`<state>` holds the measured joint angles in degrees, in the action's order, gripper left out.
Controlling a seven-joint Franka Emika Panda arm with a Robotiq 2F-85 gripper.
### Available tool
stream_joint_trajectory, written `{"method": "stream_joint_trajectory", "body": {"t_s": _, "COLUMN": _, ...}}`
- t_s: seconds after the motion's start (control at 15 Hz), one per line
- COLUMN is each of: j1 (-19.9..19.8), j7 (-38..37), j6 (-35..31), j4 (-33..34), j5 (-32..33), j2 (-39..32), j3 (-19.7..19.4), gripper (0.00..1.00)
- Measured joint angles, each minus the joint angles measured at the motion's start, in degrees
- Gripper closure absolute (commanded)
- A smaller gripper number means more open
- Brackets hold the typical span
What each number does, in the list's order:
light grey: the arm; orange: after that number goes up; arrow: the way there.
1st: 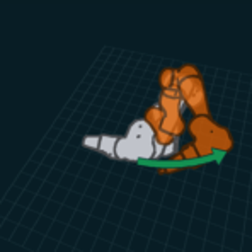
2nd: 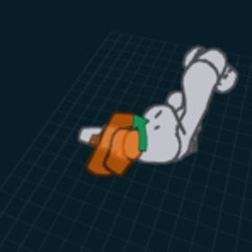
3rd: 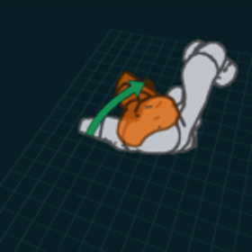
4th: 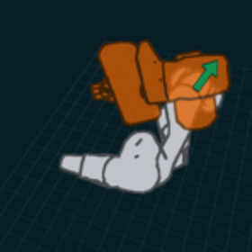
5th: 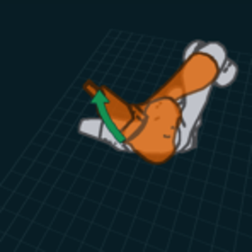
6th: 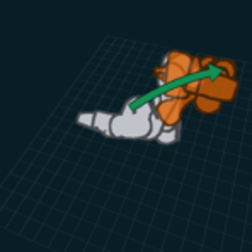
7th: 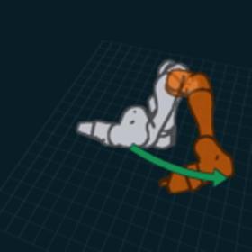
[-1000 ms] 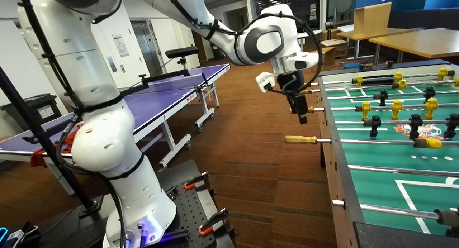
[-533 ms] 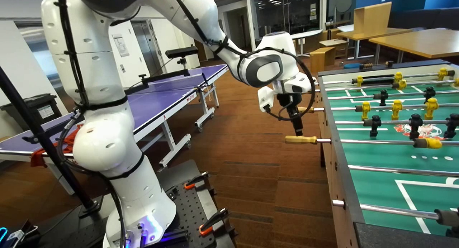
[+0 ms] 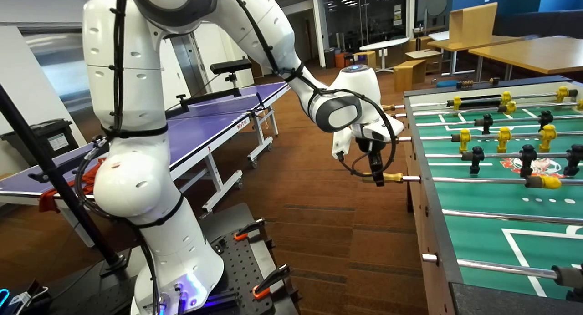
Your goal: Pull the stick on the far right outwards
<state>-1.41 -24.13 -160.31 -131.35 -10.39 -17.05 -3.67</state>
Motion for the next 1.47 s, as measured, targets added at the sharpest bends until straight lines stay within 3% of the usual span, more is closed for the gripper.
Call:
{"method": "stream_joint_trajectory", "body": {"t_s": 0.87, "j1": 2.0, "j7": -4.5, "j6": 1.3, "j4": 11.1, "j5": -1.6, "j2": -10.3, "j3": -0.7, "gripper": 0.00}}
{"method": "stream_joint_trajectory", "body": {"t_s": 0.93, "j1": 2.1, "j7": -4.5, "j6": 1.6, "j4": 11.9, "j5": -1.6, "j2": -11.0, "j3": -0.7, "gripper": 0.05}}
{"method": "stream_joint_trajectory", "body": {"t_s": 1.0, "j1": 2.3, "j7": -4.5, "j6": 1.8, "j4": 12.6, "j5": -1.6, "j2": -11.6, "j3": -0.7, "gripper": 0.26}}
{"method": "stream_joint_trajectory", "body": {"t_s": 1.13, "j1": 2.6, "j7": -4.5, "j6": 2.0, "j4": 13.9, "j5": -1.6, "j2": -12.5, "j3": -0.7, "gripper": 0.31}}
{"method": "stream_joint_trajectory", "body": {"t_s": 1.47, "j1": 3.0, "j7": -4.5, "j6": 3.4, "j4": 15.2, "j5": -1.6, "j2": -13.0, "j3": -1.5, "gripper": 0.68}}
